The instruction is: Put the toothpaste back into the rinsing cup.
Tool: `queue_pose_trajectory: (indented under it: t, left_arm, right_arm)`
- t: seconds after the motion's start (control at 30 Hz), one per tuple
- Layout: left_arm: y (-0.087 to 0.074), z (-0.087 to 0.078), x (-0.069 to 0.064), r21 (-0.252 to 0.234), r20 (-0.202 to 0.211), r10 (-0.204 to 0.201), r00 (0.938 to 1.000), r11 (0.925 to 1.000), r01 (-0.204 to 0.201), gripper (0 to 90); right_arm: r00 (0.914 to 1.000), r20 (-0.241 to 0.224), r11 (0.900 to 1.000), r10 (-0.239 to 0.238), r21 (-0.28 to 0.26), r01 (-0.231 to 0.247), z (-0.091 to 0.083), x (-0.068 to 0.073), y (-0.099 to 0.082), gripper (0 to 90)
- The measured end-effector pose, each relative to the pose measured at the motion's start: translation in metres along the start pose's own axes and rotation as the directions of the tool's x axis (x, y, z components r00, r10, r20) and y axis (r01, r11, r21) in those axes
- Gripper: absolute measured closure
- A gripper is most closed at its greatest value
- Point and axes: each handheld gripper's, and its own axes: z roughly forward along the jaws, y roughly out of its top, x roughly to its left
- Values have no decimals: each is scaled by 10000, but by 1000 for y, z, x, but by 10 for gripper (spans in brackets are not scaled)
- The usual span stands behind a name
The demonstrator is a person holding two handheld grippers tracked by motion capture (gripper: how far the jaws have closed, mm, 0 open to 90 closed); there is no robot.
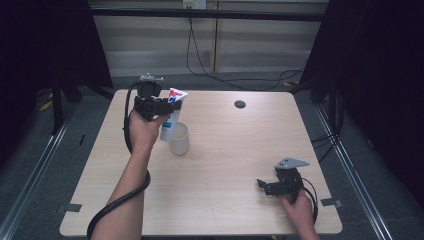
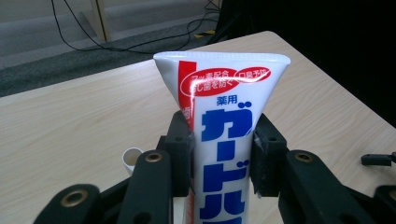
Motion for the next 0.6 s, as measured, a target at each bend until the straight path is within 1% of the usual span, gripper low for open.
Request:
queue_pose_trajectory:
  t: [0.13, 0.17, 0.33, 0.43, 0.53, 0.6]
  left_arm:
    - [2, 2, 0, -18, 4, 45, 10000, 10000, -45, 660]
    - [2, 3, 0, -53, -18, -14, 10000, 10000, 14, 660]
    - [4, 5, 0, -113, -98, -36, 9999, 9999, 35, 660]
    - [5, 7, 0, -102, -127, 12, 9999, 9999, -13, 660]
    - [6, 9, -1, -240, -106, 82, 9999, 9997, -84, 659]
    - [6, 10, -1, -218, -109, 113, 9999, 9997, -115, 659]
  right_arm:
    - [10000, 6, 10000, -29, -24, 29, 0, 0, 0, 113]
    - [10000, 5, 10000, -29, -22, 29, 0, 0, 0, 113]
    - [10000, 5, 10000, -28, -22, 28, 0, 0, 0, 113]
    - [10000, 6, 10000, -23, -25, 23, 0, 0, 0, 113]
    - [10000, 7, 10000, -27, -24, 27, 0, 0, 0, 113]
    - [10000, 7, 10000, -26, -23, 26, 0, 0, 0, 113]
